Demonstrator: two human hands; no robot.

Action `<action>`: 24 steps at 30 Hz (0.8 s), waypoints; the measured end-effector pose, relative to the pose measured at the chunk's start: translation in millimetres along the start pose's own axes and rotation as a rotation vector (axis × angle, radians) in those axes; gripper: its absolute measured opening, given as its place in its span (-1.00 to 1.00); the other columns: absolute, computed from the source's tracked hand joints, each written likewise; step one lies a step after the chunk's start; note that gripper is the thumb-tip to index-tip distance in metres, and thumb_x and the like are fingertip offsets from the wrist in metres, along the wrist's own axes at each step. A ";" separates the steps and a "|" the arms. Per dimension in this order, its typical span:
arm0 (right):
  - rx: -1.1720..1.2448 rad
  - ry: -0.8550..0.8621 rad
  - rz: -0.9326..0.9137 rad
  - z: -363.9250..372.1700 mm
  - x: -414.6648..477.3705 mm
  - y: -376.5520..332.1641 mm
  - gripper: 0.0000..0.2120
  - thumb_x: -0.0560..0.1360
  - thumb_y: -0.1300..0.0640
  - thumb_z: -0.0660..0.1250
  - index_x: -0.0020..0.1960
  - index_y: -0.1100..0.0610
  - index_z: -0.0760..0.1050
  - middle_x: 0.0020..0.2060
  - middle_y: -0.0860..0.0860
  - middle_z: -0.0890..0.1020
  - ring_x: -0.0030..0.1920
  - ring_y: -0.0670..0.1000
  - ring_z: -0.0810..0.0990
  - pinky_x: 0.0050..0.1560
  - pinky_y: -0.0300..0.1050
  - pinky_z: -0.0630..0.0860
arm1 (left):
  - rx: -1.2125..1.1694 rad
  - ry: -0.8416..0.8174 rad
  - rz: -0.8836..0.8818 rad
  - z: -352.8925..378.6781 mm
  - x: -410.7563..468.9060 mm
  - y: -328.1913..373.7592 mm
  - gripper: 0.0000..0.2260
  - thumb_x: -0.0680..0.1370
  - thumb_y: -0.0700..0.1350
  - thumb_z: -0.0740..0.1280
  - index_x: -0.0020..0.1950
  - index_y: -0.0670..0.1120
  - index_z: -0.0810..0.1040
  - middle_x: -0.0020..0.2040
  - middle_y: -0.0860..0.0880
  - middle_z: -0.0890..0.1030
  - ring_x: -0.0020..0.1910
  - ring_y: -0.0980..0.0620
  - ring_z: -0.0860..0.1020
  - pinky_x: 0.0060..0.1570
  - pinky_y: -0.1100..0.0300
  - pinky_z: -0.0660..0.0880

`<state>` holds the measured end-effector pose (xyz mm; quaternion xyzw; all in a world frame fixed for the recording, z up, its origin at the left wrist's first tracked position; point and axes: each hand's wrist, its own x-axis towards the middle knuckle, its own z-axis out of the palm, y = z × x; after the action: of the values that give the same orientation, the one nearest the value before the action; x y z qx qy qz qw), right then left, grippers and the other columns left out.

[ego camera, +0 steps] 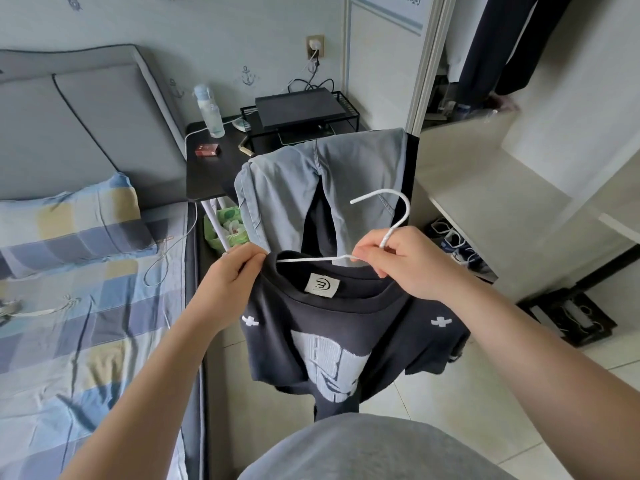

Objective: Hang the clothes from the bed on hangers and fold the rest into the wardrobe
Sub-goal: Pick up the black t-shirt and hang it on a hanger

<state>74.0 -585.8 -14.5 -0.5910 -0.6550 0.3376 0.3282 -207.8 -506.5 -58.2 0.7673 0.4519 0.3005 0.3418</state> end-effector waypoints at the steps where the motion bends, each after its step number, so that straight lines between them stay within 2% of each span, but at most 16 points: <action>1: 0.005 0.001 -0.002 0.4 -0.6 -1.1 -0.78 0.61 0.06 0.31 -0.18 -0.04 0.61 -0.48 -0.07 0.51 -0.47 -0.17 0.38 -0.35 -0.35 0.32 | -0.002 -0.017 0.006 0.4 -0.8 -0.3 -0.75 0.69 -0.11 0.19 -0.11 0.14 0.54 -0.16 0.17 0.54 -0.11 0.17 0.49 -0.07 0.36 0.35; 4: 0.037 0.058 -0.011 1.7 -1.3 -2.6 -0.68 0.62 0.09 0.30 -0.29 -0.14 0.56 -0.50 -0.04 0.55 -0.49 -0.18 0.42 -0.35 -0.36 0.34 | -0.026 -0.059 -0.036 0.4 -5.9 -7.0 -0.93 0.57 0.13 0.29 0.02 0.30 0.53 -0.05 0.17 0.60 0.01 0.22 0.55 0.01 0.43 0.37; 5: 0.055 0.094 -0.009 0.6 -0.9 -1.9 -0.68 0.62 0.09 0.30 -0.29 -0.13 0.57 -0.51 -0.02 0.55 -0.47 -0.16 0.43 -0.33 -0.28 0.38 | -0.010 -0.076 -0.072 0.7 -9.1 -12.8 -0.83 0.50 0.16 0.38 0.06 0.35 0.49 -0.03 0.19 0.60 0.00 0.25 0.55 0.00 0.43 0.38; 7: 0.062 0.155 -0.006 -3.7 0.5 0.6 -0.75 0.63 0.10 0.29 -0.21 0.01 0.61 -0.51 0.02 0.55 -0.44 -0.10 0.43 -0.27 -0.14 0.42 | 0.112 -0.109 -0.134 3.6 -17.6 -27.9 -0.59 0.45 0.01 0.52 0.13 0.35 0.40 -0.05 0.25 0.58 -0.07 0.26 0.57 -0.12 0.42 0.39; 8: 0.056 0.173 -0.012 -6.0 0.9 2.1 -0.75 0.63 0.10 0.29 -0.19 0.07 0.62 -0.52 0.02 0.55 -0.44 -0.08 0.43 -0.26 -0.13 0.42 | 0.176 -0.095 -0.170 5.9 -20.1 -36.3 -0.57 0.47 -0.09 0.51 0.15 0.28 0.39 -0.07 0.24 0.57 -0.07 0.18 0.58 -0.16 0.35 0.39; 10: 0.050 0.188 -0.028 -10.9 1.3 5.2 -0.74 0.63 0.12 0.29 -0.21 0.05 0.61 -0.53 0.02 0.52 -0.45 -0.05 0.42 -0.29 -0.16 0.40 | 0.242 -0.001 -0.236 7.7 -22.2 -48.8 -0.69 0.54 -0.20 0.43 0.11 0.14 0.42 -0.11 0.15 0.58 -0.03 -0.02 0.60 -0.16 0.19 0.39; 11: 0.057 0.189 -0.022 -14.0 1.4 6.9 -0.73 0.62 0.11 0.30 -0.24 -0.02 0.61 -0.53 -0.01 0.50 -0.46 -0.04 0.40 -0.34 -0.20 0.37 | 0.239 0.058 -0.243 6.4 -22.9 -51.3 -0.74 0.56 -0.21 0.40 0.07 0.12 0.43 -0.13 0.16 0.58 -0.05 0.01 0.60 -0.18 0.19 0.40; 13: 0.019 0.153 0.027 -21.6 2.4 12.1 -0.70 0.61 0.09 0.32 -0.27 -0.13 0.60 -0.52 -0.09 0.46 -0.48 -0.08 0.34 -0.39 -0.24 0.31 | 0.209 0.182 -0.204 1.6 -23.0 -48.8 -0.79 0.59 -0.19 0.36 0.02 0.14 0.46 -0.16 0.23 0.58 -0.14 0.25 0.57 -0.24 0.37 0.39; 16: -0.102 -0.054 0.138 -26.4 4.6 21.8 -0.80 0.59 0.04 0.35 -0.19 -0.11 0.66 -0.51 -0.10 0.46 -0.49 -0.10 0.35 -0.36 -0.19 0.33 | 0.157 0.294 -0.096 -4.2 -21.6 -33.7 -0.80 0.63 -0.18 0.30 0.03 0.16 0.51 -0.18 0.27 0.59 -0.15 0.37 0.54 -0.27 0.51 0.40; 18: -0.123 -0.171 0.172 -20.3 3.4 25.4 -0.82 0.59 0.02 0.35 -0.15 -0.10 0.67 -0.50 -0.09 0.47 -0.47 -0.07 0.39 -0.33 -0.11 0.38 | 0.129 0.298 -0.063 -6.2 -17.1 -25.7 -0.80 0.66 -0.16 0.26 0.03 0.17 0.52 -0.19 0.27 0.59 -0.18 0.33 0.55 -0.27 0.51 0.40; 21: 0.008 -0.102 0.087 -11.3 2.1 26.2 -0.82 0.61 0.06 0.33 -0.09 -0.07 0.69 -0.50 -0.05 0.47 -0.42 -0.03 0.43 -0.24 -0.05 0.43 | 0.148 0.269 -0.096 -10.0 -7.5 -21.1 -0.81 0.68 -0.15 0.21 -0.01 0.12 0.52 -0.16 0.21 0.58 -0.13 0.30 0.52 -0.21 0.49 0.36; 23: 0.092 -0.039 0.035 -8.9 1.5 27.7 -0.80 0.62 0.10 0.32 -0.07 -0.08 0.69 -0.48 -0.01 0.47 -0.41 -0.01 0.43 -0.25 -0.19 0.41 | 0.158 0.237 -0.107 -11.6 -4.1 -22.9 -0.82 0.68 -0.19 0.20 0.00 0.04 0.53 -0.12 0.11 0.56 -0.10 0.21 0.50 -0.12 0.48 0.36; 24: 0.111 -0.026 0.018 -6.9 1.0 28.6 -0.78 0.62 0.11 0.31 -0.07 -0.09 0.69 -0.48 0.01 0.47 -0.42 -0.02 0.43 -0.26 -0.28 0.40 | 0.169 0.220 -0.099 -11.6 -3.2 -24.4 -0.83 0.68 -0.21 0.20 0.02 -0.02 0.56 -0.08 0.04 0.55 -0.05 0.13 0.50 -0.02 0.40 0.39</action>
<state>95.5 -582.4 -34.4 -0.5732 -0.6342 0.3838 0.3492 -229.9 -497.7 -71.3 0.7324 0.5477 0.3265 0.2387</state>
